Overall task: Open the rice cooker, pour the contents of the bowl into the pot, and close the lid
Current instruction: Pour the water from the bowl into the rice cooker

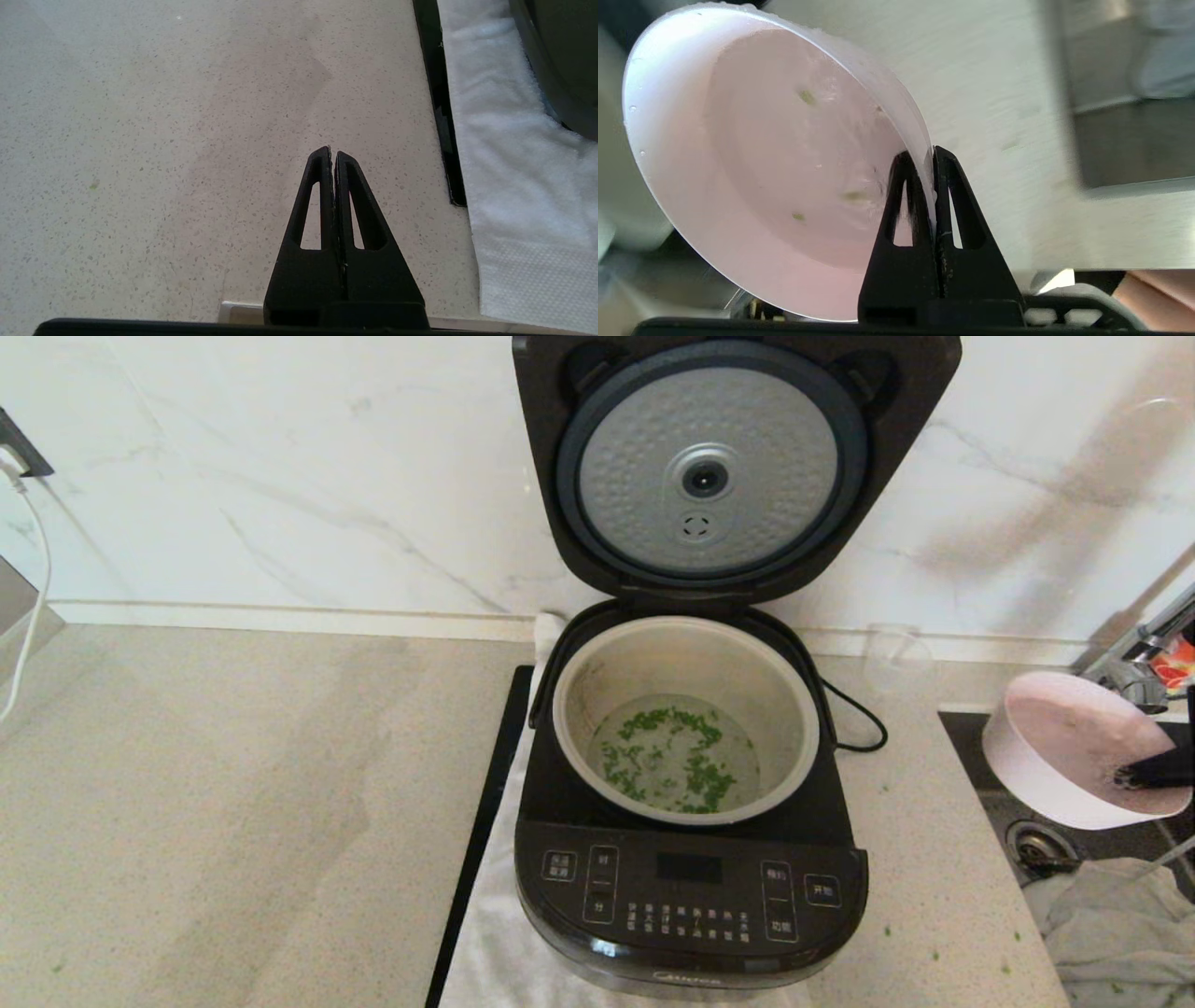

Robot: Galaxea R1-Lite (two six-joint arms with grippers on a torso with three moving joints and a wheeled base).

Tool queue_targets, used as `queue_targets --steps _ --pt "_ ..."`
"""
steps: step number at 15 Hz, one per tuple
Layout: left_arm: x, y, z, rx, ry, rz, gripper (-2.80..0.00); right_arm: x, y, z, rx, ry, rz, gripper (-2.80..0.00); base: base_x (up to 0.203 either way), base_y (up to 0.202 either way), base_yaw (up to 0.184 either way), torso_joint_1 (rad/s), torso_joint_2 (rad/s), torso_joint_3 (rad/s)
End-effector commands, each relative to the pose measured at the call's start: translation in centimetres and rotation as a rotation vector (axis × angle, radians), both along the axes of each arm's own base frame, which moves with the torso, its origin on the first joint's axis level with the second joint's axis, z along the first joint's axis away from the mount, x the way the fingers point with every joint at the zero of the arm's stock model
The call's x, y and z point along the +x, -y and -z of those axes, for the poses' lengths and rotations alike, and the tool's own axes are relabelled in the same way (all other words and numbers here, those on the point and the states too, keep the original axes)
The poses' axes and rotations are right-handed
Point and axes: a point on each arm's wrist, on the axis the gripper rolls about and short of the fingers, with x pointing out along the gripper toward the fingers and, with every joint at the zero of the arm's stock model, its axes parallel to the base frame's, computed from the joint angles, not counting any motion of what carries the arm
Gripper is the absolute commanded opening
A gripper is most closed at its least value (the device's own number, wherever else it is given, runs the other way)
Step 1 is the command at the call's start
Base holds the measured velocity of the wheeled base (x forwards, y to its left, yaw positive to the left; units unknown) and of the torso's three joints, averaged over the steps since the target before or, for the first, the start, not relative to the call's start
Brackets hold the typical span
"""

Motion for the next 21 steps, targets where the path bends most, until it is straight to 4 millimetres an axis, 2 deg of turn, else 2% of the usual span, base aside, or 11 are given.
queue_targets --steps 1,3,5,10,15,18,21 --pt "0.0 0.0 0.0 0.0 0.001 0.0 -2.8 -1.4 -3.8 -3.1 -0.001 0.067 -0.124 -2.8 0.0 0.0 0.0 0.0 0.0 0.0" --pt "0.0 0.0 0.0 0.002 0.001 0.0 -2.8 -1.6 -6.2 -4.1 -0.005 0.069 -0.185 -2.8 0.0 0.0 0.0 0.0 0.0 0.0" --pt "0.0 0.0 0.0 0.0 0.001 0.0 -2.8 -1.2 -8.2 -4.3 -0.028 0.06 -0.233 -2.8 0.0 0.0 0.0 0.0 0.0 0.0" --pt "0.0 0.0 0.0 0.0 0.001 0.0 -2.8 1.3 -13.0 -4.4 -0.038 0.044 -0.324 -2.8 0.0 0.0 0.0 0.0 0.0 0.0" --pt "0.0 0.0 0.0 0.0 0.002 0.001 -2.8 3.2 -18.5 -4.0 -0.067 0.048 -0.388 -2.8 0.0 0.0 0.0 0.0 0.0 0.0" --pt "0.0 0.0 0.0 0.0 0.001 0.001 -2.8 4.8 -20.9 -4.2 -0.066 0.092 -0.348 -2.8 0.0 0.0 0.0 0.0 0.0 0.0" --pt "0.0 0.0 0.0 0.0 0.001 0.0 -2.8 6.7 -22.3 -3.4 -0.048 0.143 -0.325 -2.8 0.0 0.0 0.0 0.0 0.0 0.0"
